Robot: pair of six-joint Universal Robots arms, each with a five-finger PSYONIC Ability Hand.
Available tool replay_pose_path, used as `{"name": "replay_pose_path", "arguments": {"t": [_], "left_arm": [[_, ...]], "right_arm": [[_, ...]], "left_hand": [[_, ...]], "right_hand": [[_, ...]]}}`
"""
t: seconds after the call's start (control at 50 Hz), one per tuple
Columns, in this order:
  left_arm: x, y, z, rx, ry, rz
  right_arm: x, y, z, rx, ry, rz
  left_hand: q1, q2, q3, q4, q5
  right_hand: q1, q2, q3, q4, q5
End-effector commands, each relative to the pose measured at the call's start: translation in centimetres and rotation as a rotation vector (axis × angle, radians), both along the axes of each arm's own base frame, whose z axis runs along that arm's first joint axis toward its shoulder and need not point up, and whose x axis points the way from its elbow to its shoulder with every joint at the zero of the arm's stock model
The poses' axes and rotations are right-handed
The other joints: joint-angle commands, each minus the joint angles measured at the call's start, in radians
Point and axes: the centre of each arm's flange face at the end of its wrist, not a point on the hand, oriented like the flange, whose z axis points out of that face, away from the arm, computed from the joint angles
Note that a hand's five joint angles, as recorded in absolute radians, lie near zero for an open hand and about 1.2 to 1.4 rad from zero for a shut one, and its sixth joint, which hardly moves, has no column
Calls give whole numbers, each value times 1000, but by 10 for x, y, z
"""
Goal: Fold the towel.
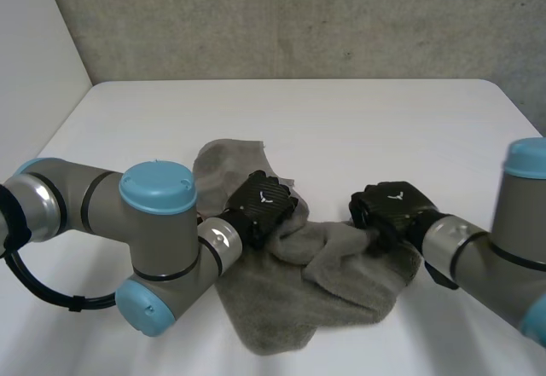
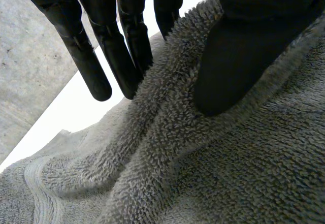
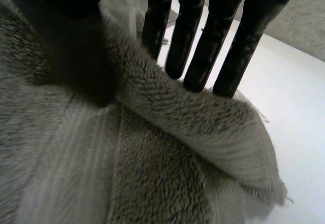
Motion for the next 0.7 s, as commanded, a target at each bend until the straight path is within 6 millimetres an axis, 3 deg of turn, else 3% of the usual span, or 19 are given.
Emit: {"name": "replay_pose_path", "arguments": {"t": [0.02,0.04,0.1,0.14,0.16,0.18,0.2,0.22,0.24,0.26,0.34,0.48,0.52,0.54,0.58,0.6,0.64,0.68,0.7], "left_arm": [[-10,-15,14,-104,71,2],[-14,-25,25,-167,116,13],[-18,-39,41,-252,172,40],[-16,-74,89,-451,311,162],[-16,-74,89,-452,312,163],[-7,-90,122,-554,398,241],[1,-98,156,-656,499,302],[2,-99,156,-657,500,302],[10,-103,185,-737,609,346],[17,-102,210,-789,716,365],[25,-94,236,-827,842,360],[30,-85,210,-740,791,363],[33,-81,177,-660,717,377],[33,-81,176,-660,717,377],[38,-74,137,-569,632,392],[38,-74,136,-569,632,392],[45,-63,97,-479,550,405],[49,-57,78,-434,508,410],[49,-57,78,-434,508,411]], "right_arm": [[16,-41,25,-200,62,-42],[16,-41,25,-201,62,-42],[23,-64,67,-370,31,-76],[27,-82,134,-624,-105,-127],[27,-82,134,-626,-106,-127],[27,-83,169,-760,-207,-148],[27,-83,170,-761,-208,-148],[22,-84,196,-871,-296,-177],[20,-81,217,-959,-371,-185],[20,-81,217,-960,-372,-186],[17,-76,226,-999,-382,-191],[23,-69,193,-888,-234,-145],[28,-66,162,-831,-120,-86],[28,-65,162,-831,-119,-85],[30,-63,143,-803,-60,-47],[31,-61,125,-779,-9,-9],[32,-57,107,-754,38,24],[31,-48,68,-679,122,85],[31,-48,68,-679,122,86]], "left_hand": [[421,419,419,418,422],[421,419,419,418,422],[421,419,419,418,422],[421,419,419,418,422],[421,419,419,418,422],[421,419,419,418,422],[421,419,419,418,422],[421,419,419,418,422],[421,419,419,418,422],[421,419,419,418,422],[421,419,419,418,422],[421,419,419,418,422],[421,419,419,418,422],[421,419,419,418,422],[421,419,419,418,422],[421,419,419,418,422],[421,419,419,418,422],[421,419,419,418,422],[421,419,419,418,422]], "right_hand": [[450,432,445,449,442],[450,432,445,449,442],[450,432,445,449,442],[450,432,445,449,442],[450,432,445,449,442],[450,432,445,449,442],[450,432,445,449,442],[450,432,445,449,442],[450,432,445,449,442],[450,432,445,449,442],[450,432,445,449,442],[450,432,445,449,442],[450,432,445,449,442],[450,432,445,449,442],[450,432,445,449,442],[450,432,445,449,442],[450,432,445,449,442],[450,432,445,449,442],[450,432,445,449,442]]}}
